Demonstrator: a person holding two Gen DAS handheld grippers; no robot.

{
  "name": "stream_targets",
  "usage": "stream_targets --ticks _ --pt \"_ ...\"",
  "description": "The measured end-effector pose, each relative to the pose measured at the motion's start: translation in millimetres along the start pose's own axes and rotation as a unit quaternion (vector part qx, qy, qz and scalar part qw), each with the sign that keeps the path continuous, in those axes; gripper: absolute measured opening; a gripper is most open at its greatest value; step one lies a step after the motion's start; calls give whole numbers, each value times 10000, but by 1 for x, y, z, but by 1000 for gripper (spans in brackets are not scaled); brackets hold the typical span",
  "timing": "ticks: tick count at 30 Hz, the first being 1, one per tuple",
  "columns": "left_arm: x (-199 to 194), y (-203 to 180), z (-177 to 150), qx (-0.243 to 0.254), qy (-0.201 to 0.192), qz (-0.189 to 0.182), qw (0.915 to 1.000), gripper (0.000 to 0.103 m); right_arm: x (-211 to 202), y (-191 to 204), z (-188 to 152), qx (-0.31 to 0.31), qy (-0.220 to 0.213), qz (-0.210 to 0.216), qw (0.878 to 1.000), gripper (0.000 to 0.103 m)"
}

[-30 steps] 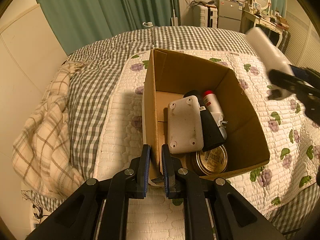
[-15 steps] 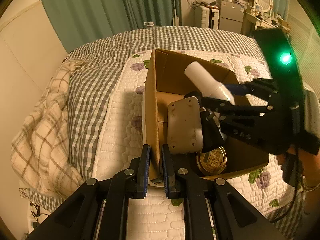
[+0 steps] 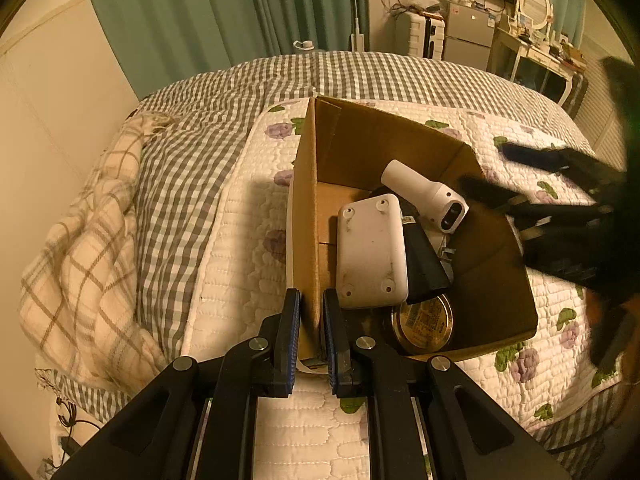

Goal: Organize rigid objects
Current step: 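Carry the white lamp into the box with the right tool and release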

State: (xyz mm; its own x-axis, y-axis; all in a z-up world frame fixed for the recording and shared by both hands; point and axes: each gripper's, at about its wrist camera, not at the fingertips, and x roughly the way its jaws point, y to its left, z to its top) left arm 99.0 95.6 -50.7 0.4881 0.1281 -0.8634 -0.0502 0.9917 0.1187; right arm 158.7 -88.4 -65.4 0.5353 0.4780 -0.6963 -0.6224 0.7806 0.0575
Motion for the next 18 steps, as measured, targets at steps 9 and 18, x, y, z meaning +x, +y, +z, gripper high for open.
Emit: stream_targets --ticks 9,18 --pt "1 -4 0 30 38 182 9998 11 -68 -58 -18 -137 -233 -870 9958 81" --pt "7 -11 2 98 126 429 9990 11 -32 -114 -94 428 299 -1016 9935 81"
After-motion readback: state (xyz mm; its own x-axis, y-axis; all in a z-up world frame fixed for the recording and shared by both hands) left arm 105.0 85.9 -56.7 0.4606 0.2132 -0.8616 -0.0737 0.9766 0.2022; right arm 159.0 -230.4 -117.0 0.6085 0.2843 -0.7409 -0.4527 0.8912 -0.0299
